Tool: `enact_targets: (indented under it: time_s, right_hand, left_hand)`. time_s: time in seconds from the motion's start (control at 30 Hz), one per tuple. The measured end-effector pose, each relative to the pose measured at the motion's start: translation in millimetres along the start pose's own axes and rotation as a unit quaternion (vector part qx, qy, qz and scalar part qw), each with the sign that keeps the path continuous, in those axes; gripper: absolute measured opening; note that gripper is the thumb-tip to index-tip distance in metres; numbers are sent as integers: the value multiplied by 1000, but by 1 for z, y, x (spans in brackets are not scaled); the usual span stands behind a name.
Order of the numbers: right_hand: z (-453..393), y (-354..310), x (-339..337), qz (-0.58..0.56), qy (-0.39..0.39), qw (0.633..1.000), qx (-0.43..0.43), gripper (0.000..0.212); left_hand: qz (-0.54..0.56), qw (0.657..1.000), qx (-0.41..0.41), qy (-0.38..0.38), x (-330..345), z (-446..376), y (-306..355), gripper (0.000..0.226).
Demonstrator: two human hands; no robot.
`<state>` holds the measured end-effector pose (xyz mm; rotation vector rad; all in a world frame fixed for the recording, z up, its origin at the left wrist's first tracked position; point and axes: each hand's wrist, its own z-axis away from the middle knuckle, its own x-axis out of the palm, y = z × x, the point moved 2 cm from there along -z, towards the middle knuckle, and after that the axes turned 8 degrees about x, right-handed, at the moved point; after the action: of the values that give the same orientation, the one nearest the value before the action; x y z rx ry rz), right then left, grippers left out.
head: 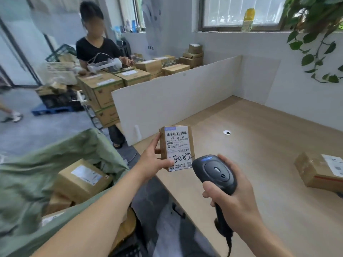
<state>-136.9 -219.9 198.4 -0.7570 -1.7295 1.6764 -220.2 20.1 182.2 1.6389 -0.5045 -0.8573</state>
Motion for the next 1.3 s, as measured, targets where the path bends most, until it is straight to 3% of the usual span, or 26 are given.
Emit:
enact_targets:
  time_s: [0.23, 0.53, 0.8, 1.0, 1.3]
  right_hand:
    - [-13, 2, 95, -10, -135, 991, 16, 79]
    - [-48, 0, 198, -11, -151, 988, 14, 82]
    - [-70, -11, 266, -24, -165, 986, 5, 59]
    - [-76, -6, 290, -1, -176, 984, 9, 87]
    - [-74, 0, 316, 30, -210, 977, 15, 87]
  left_hand:
    - [-54, 992, -18, 114, -102, 40, -30, 113]
    - [-60, 984, 3, 168, -184, 10, -69, 109]
    - [-49, 983, 19, 176, -243, -13, -86, 108]
    - [-49, 983, 18, 177, -269, -15, -92, 110]
    - [-69, 965, -80, 239, -354, 26, -122, 112]
